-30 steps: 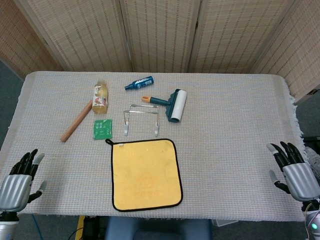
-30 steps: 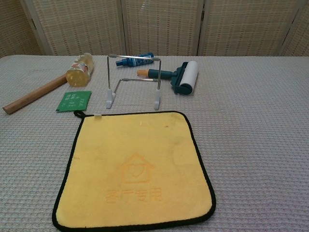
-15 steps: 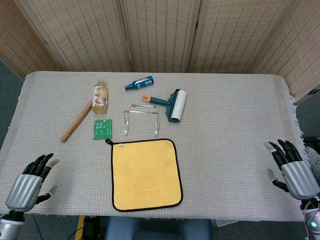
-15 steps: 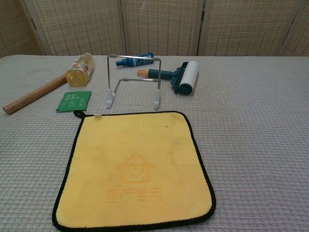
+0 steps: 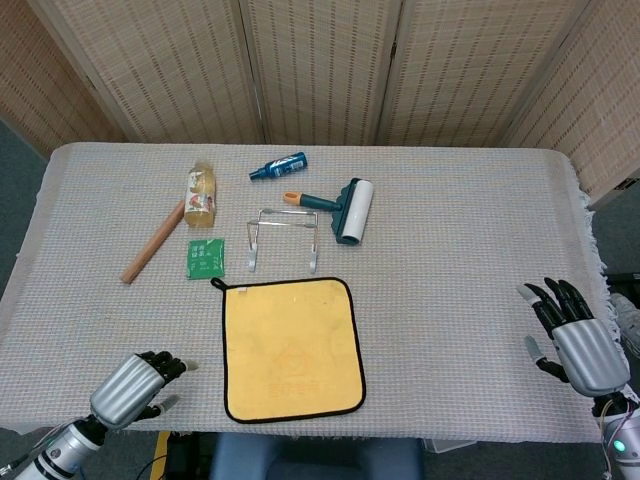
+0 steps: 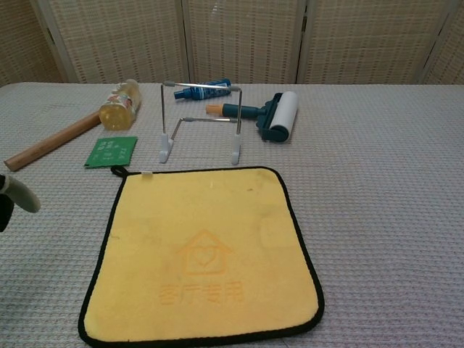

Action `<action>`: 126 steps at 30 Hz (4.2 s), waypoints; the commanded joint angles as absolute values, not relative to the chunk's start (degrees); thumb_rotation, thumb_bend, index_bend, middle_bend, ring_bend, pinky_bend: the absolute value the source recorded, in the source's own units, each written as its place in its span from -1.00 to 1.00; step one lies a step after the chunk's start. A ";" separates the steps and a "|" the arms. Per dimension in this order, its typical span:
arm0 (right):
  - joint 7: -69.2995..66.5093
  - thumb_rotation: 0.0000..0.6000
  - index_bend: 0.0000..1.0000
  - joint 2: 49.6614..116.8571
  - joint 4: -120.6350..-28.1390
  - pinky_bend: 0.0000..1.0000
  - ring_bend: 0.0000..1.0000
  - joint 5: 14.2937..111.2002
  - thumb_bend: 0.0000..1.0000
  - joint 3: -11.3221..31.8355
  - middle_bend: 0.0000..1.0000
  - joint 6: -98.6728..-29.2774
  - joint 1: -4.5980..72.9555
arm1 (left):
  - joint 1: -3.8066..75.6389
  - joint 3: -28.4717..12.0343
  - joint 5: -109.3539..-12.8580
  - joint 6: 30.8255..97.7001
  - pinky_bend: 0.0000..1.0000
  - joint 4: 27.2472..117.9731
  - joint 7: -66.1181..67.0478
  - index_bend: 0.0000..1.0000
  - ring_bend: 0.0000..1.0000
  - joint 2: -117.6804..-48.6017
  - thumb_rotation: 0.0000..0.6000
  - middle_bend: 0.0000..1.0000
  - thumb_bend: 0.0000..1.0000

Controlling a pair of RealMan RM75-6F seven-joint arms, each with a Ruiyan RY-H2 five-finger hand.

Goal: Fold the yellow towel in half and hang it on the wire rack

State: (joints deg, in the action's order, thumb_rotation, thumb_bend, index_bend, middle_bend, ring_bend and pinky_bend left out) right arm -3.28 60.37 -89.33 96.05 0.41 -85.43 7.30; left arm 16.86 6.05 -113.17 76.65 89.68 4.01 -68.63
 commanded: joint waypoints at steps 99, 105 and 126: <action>0.68 1.00 -0.24 75.42 -92.21 1.00 0.82 110.01 -0.41 -6.03 0.73 -60.90 26.12 | 23.42 12.75 -108.72 75.83 0.71 75.07 -0.88 0.09 0.56 -89.16 1.00 0.72 0.09; 0.95 1.00 -0.21 78.67 -90.82 1.00 0.85 109.68 -0.41 -6.79 0.74 -58.26 28.22 | 23.14 12.83 -108.57 76.20 0.71 74.98 -1.16 0.09 0.56 -89.31 1.00 0.72 0.09; 0.80 1.00 -0.19 89.01 -81.93 1.00 0.85 107.30 -0.35 -6.87 0.74 -57.20 32.30 | 22.94 13.00 -108.45 76.32 0.72 74.76 -1.51 0.09 0.56 -89.51 1.00 0.72 0.07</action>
